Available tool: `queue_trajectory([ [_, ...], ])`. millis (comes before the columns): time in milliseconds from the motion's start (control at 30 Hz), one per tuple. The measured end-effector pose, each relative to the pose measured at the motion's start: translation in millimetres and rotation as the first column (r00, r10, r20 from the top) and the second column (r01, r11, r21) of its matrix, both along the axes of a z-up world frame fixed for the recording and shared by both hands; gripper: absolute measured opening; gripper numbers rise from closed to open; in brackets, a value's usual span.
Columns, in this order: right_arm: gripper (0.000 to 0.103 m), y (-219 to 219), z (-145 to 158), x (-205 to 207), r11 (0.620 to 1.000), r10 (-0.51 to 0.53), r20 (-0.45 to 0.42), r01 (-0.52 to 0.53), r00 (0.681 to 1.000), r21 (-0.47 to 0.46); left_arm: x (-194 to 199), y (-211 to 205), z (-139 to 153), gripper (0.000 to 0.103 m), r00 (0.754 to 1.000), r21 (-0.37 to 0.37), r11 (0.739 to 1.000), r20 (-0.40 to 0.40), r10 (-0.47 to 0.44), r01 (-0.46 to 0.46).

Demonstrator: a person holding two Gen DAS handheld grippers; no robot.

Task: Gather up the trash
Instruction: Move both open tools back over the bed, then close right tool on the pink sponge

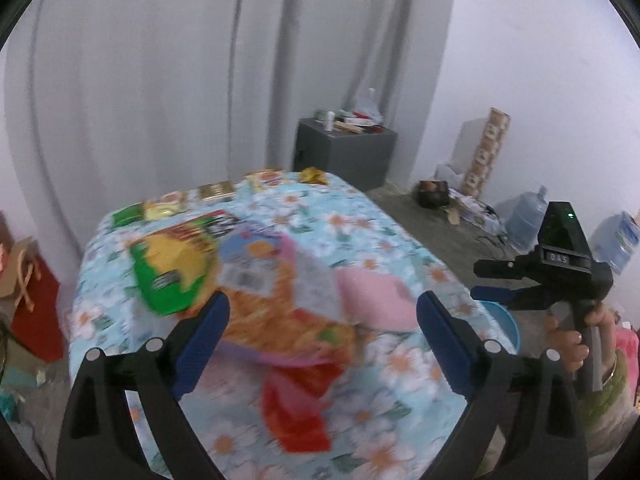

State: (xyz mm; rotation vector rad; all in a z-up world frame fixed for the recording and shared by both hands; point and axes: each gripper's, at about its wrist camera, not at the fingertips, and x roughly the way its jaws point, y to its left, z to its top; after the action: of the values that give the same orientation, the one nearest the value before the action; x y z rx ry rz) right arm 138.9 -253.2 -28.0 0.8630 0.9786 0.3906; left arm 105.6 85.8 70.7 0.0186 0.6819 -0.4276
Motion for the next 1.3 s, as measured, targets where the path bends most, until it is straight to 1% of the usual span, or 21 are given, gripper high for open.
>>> queue_trajectory([
  [133,0.072,10.2,-18.2,16.4,1.0,0.001,-0.059,0.001,0.998,0.029,-8.2,21.8,-6.1,0.093,0.999,-0.006,0.999,-0.005,0.036,-0.037],
  [267,0.072,12.2,-36.1,28.4,0.998,-0.004,-0.103,0.011,0.995,0.067,-13.1,32.3,-12.9,0.093,0.999,-0.013,0.999,-0.007,0.041,-0.041],
  [400,0.072,14.5,-57.2,40.7,0.989,0.005,-0.151,0.018,0.989,0.15,-13.0,37.3,-19.9,0.093,0.999,-0.021,0.999,-0.025,0.046,-0.046],
  [500,0.072,17.9,-67.4,45.3,0.981,0.016,-0.17,0.017,0.985,0.194,-10.7,40.6,-25.5,0.093,0.998,-0.031,0.998,-0.039,0.049,-0.05],
  [700,0.07,22.2,-72.8,55.7,0.972,0.027,-0.162,0.012,0.986,0.235,-5.1,42.0,-30.3,0.093,0.998,-0.034,0.998,-0.052,0.047,-0.049],
  [800,0.066,24.5,-75.4,60.8,0.969,0.027,-0.164,0.014,0.986,0.246,-3.4,43.0,-33.6,0.093,0.997,-0.041,0.998,-0.064,0.051,-0.053],
  [900,0.063,28.8,-75.8,65.8,0.972,0.032,-0.163,0.007,0.986,0.237,-2.1,44.9,-37.6,0.093,0.996,-0.047,0.997,-0.072,0.056,-0.059],
  [1000,0.055,31.3,-77.1,67.2,0.973,0.037,-0.168,0.003,0.985,0.232,0.2,47.7,-41.4,0.093,0.995,-0.058,0.996,-0.083,0.061,-0.066],
  [1067,0.046,30.8,-79.8,67.1,0.973,0.03,-0.177,0.012,0.984,0.228,1.8,49.4,-42.8,0.093,0.994,-0.069,0.995,-0.089,0.064,-0.071],
  [1233,0.039,25.9,-84.3,64.6,0.968,0.019,-0.175,0.026,0.984,0.249,9.8,54.6,-38.8,0.093,0.993,-0.107,0.99,-0.084,0.079,-0.087],
  [1300,0.038,25.5,-85.4,63.9,0.968,0.015,-0.174,0.029,0.985,0.25,15.4,54.8,-33.5,0.093,0.995,-0.121,0.989,-0.071,0.074,-0.082],
])
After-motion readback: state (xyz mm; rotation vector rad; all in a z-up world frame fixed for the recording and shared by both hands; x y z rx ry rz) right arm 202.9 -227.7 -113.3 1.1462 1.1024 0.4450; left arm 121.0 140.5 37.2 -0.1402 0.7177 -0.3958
